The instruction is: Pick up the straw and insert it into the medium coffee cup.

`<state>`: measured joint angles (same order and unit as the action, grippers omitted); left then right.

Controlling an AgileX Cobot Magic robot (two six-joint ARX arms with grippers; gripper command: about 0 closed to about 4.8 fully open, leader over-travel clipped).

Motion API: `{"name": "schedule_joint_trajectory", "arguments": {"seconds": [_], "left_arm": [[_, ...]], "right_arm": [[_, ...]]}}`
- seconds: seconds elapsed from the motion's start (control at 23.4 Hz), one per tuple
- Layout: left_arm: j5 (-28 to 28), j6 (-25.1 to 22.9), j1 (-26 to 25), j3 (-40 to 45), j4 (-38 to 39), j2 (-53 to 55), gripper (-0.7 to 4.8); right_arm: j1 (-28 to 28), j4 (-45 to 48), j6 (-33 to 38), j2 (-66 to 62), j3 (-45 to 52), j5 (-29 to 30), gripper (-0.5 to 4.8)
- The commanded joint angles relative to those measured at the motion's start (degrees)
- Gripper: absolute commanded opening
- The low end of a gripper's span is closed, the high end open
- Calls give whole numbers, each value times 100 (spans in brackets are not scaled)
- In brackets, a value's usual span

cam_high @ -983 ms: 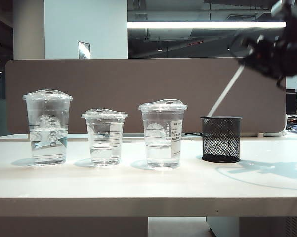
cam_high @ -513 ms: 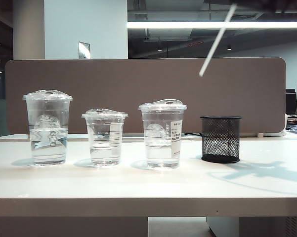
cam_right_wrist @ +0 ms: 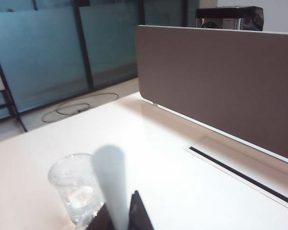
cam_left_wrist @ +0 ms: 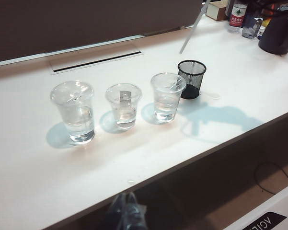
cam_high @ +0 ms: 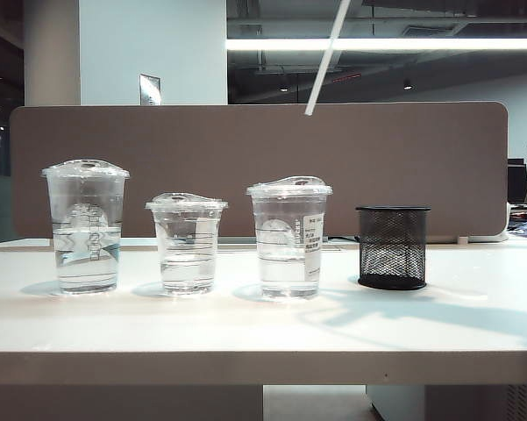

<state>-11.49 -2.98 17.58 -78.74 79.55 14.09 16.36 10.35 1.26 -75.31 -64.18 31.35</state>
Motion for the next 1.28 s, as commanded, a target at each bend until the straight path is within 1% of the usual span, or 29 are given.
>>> {"name": "schedule_joint_trajectory", "arguments": {"seconds": [0.04,0.26,0.43,1.28], "left_arm": [[-35,-2,-7,-11,-55,11,-4],[22,-2,4,-11,-52,9,-4],[-33,-2,-2,-11,-52,9,-4],[-11,-2,-2,-11,-52,9,-4]], "right_arm": [[247,-203,-385,-83,-24,-323,45],[407,-479,-481,-334,-24,-334,45],[404,-603,-647,-398,-24,-341,45],[404,-881,-647,-581,-22,-337,45]]}}
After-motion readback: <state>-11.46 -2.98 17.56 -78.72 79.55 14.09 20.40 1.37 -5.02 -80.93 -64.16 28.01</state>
